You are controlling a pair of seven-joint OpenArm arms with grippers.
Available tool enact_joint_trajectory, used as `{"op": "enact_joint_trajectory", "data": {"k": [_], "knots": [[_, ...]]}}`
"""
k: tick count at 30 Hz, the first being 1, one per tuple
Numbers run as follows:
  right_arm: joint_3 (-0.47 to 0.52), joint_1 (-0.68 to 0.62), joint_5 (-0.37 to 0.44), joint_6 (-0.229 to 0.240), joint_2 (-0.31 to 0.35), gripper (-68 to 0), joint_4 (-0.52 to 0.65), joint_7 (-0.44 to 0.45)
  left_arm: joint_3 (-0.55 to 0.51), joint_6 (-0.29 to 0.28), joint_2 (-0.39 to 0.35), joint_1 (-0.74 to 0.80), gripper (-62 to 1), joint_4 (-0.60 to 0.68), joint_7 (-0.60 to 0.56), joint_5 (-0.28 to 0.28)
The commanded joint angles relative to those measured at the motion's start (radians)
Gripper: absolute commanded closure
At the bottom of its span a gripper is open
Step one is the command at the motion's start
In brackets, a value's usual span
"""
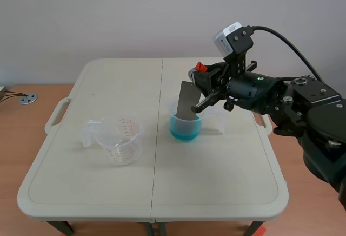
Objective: Hold the metal plate by the orange handle, dip it into the blue solution, take it out and point at it, then put the plate back in the beaker on the left.
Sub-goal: 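Hold the plate still in the solution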
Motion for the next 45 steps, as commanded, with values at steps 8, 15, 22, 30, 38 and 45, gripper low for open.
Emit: {"op": "enact_joint_trajectory", "data": {"k": [8,15,22,30,38,45], "knots": [[0.005,0.014,-0.004,0.004,0.000,-1.3,0.003,-0.007,0.003,-0.003,0.003,0.002,-1.6,0.013,-0.006,-0.006],[0.005,0.014,-0.004,0.004,0.000,-1.3,0.003,-0.007,0.003,-0.003,0.003,0.002,-1.6,0.013,-0.006,-0.006],[0.005,0.014,-0.004,0.004,0.000,-1.3,0.003,-0.007,0.003,-0.003,0.003,0.002,-1.6,0.013,-0.006,-0.006],[0.005,0.014,-0.004,0.004,0.000,-1.3,0.003,-0.007,0.003,-0.003,0.003,0.002,-1.6,0.013,-0.006,-0.006],[0.005,0.014,-0.004,0.005,0.000,-1.3,0.003,-0.004,0.003,-0.003,0.003,0.002,-1.6,0.013,-0.006,-0.006],[0.005,0.014,-0.003,0.005,0.000,-1.3,0.011,0.023,0.003,-0.003,0.003,0.002,-1.6,0.013,-0.006,-0.006]]}}
